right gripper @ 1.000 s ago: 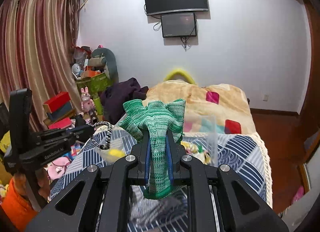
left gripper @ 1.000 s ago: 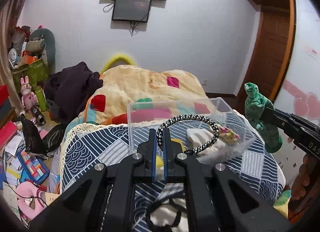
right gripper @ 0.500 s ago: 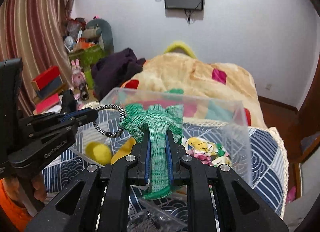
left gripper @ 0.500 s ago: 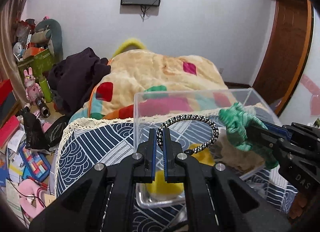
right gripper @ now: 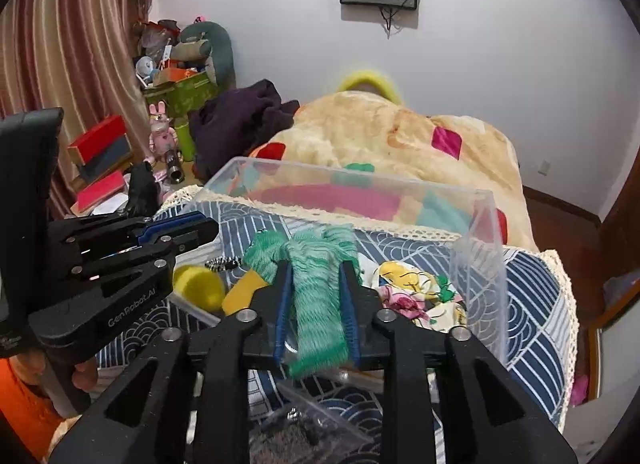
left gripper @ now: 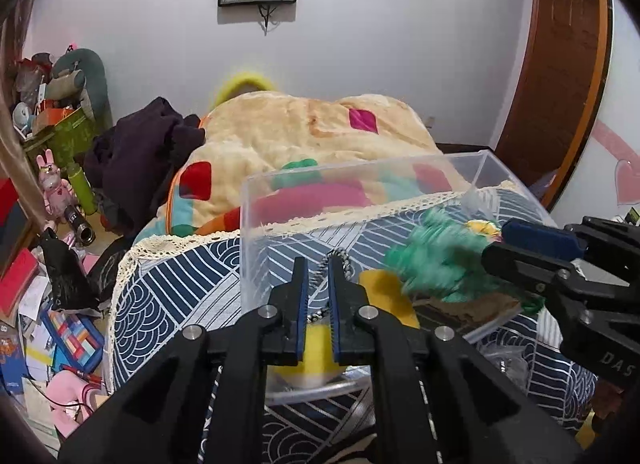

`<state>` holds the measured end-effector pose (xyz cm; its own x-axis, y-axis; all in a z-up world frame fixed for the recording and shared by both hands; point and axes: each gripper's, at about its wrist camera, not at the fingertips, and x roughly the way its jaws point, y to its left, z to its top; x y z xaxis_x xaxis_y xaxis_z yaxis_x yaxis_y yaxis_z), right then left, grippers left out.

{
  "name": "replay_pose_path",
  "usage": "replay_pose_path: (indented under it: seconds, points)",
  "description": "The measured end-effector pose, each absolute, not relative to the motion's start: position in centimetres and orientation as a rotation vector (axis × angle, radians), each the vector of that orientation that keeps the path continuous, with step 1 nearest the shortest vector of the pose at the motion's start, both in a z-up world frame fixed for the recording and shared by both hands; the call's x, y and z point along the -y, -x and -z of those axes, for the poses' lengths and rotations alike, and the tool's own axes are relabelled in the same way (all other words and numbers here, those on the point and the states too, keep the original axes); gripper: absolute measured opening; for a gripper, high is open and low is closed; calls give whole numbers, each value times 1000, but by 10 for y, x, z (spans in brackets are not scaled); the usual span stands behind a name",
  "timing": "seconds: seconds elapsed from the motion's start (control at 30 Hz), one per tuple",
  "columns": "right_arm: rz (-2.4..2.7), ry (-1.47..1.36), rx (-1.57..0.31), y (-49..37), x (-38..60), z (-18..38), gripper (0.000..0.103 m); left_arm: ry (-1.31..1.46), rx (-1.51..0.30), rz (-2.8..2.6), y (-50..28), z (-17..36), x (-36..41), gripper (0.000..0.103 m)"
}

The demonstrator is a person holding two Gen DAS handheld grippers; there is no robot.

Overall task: Organize soft objects
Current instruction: 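Drop bracelet into clear box with left tool while right tool drops green glove, then grasp black lace lingerie with left tool while right tool grasps bagged grey glove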

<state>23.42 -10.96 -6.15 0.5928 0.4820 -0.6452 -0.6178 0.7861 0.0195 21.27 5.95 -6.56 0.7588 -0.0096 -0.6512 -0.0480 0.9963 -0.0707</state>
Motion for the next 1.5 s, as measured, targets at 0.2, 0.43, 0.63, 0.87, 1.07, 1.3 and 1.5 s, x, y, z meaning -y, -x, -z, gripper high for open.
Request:
replay_pose_path:
  seconds: [0.2, 0.43, 0.63, 0.87, 1.07, 1.3, 1.5]
  points:
    - [-627, 188, -574, -212, 125, 38, 52, 56, -649, 8, -185, 43, -54, 30]
    - [-610, 167, -497, -187, 144, 25, 66, 55, -584, 35, -147, 28, -48, 69]
    - [-610, 171, -517, -174, 154, 41, 66, 41, -605, 51, -122, 41, -41, 91]
    - [-602, 187, -621, -167, 162, 80, 66, 109, -742, 98, -112, 81, -38, 94]
    - [-603, 169, -721, -169, 168, 108, 66, 136, -788, 151, -110, 98, -15, 96]
    - [-601, 129, -754, -171, 173, 112, 66, 63, -816, 85, -112, 114, 8, 99]
    - [-641, 142, -771, -166, 162, 121, 66, 154, -815, 40, -102, 122, -21, 102]
